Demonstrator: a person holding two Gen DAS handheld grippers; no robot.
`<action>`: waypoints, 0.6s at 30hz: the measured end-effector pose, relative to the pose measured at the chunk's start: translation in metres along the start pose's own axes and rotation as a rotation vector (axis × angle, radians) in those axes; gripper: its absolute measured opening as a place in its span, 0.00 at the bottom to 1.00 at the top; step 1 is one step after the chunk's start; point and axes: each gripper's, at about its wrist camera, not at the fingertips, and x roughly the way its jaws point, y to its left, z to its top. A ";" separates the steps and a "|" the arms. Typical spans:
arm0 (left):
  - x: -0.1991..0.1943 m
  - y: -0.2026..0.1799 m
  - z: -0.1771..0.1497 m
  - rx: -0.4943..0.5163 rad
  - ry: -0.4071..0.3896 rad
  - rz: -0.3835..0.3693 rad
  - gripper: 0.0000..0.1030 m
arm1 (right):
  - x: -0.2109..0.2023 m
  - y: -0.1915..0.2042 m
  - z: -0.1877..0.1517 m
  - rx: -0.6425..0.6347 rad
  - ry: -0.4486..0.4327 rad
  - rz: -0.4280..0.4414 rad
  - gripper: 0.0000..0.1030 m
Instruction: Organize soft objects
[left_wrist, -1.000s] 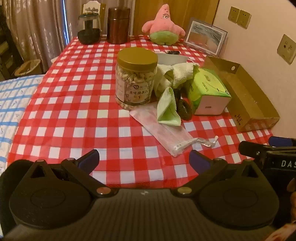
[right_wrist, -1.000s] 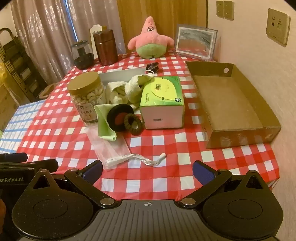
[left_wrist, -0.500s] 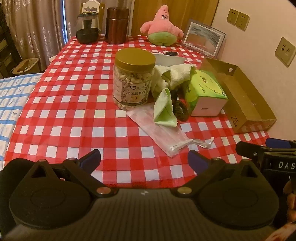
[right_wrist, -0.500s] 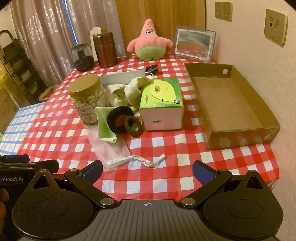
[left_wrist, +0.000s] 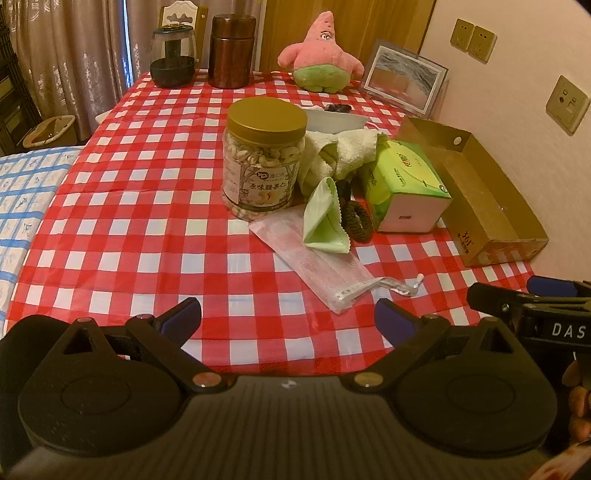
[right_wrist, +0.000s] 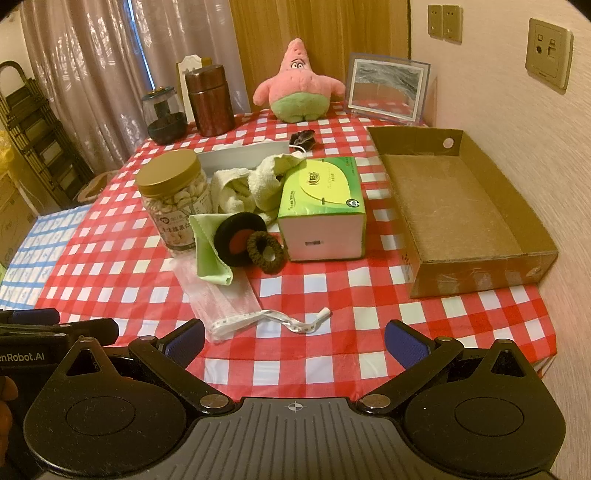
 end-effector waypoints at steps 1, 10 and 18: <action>0.000 0.000 0.000 -0.001 0.001 0.000 0.97 | 0.000 0.000 0.000 0.000 0.000 -0.001 1.00; 0.000 0.000 0.000 -0.003 0.002 -0.001 0.97 | -0.001 -0.001 0.000 0.000 -0.002 -0.001 1.00; -0.001 -0.003 0.000 -0.001 0.002 0.000 0.97 | -0.002 -0.001 0.001 0.000 -0.003 0.000 1.00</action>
